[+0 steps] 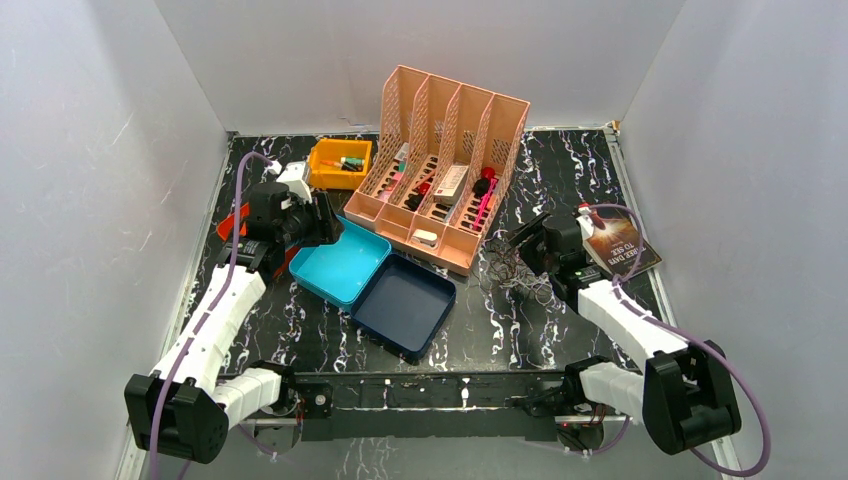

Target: Untangle the cables

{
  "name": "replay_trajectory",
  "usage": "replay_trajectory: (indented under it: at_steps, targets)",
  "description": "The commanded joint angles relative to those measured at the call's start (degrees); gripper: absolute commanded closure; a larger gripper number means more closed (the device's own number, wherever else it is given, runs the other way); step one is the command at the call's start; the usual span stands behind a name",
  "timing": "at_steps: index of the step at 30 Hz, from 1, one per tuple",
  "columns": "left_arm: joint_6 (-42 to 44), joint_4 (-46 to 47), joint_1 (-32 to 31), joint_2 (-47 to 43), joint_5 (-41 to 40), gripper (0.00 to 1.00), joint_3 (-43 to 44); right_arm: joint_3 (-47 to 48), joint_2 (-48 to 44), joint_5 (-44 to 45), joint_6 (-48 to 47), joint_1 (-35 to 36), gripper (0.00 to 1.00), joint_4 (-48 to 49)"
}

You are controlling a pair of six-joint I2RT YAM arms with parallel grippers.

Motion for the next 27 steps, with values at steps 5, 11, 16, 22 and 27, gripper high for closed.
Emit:
replay_trajectory:
  at_steps: [5, 11, 16, 22, 27]
  targets:
    - [-0.4, 0.3, -0.2, -0.6, 1.3, 0.44, 0.3, 0.4, 3.6, 4.1, -0.3, -0.2, 0.36, 8.0]
    - [-0.2, 0.1, -0.2, -0.5, 1.2, 0.44, 0.6, 0.0, 7.3, 4.8, -0.6, -0.1, 0.41, 12.8]
    - [-0.1, -0.1, -0.2, -0.5, 1.3, 0.44, 0.8, 0.3, 10.2, 5.0, -0.8, -0.1, 0.5, 16.0]
    - [0.1, -0.5, -0.2, -0.6, 1.3, 0.44, 0.7, 0.2, 10.7, 4.7, -2.9, -0.2, 0.68, 19.3]
    - [0.6, 0.3, -0.2, -1.4, 3.9, 0.44, 0.3, -1.9, 7.0, 1.1, -7.8, -0.2, 0.86, 24.5]
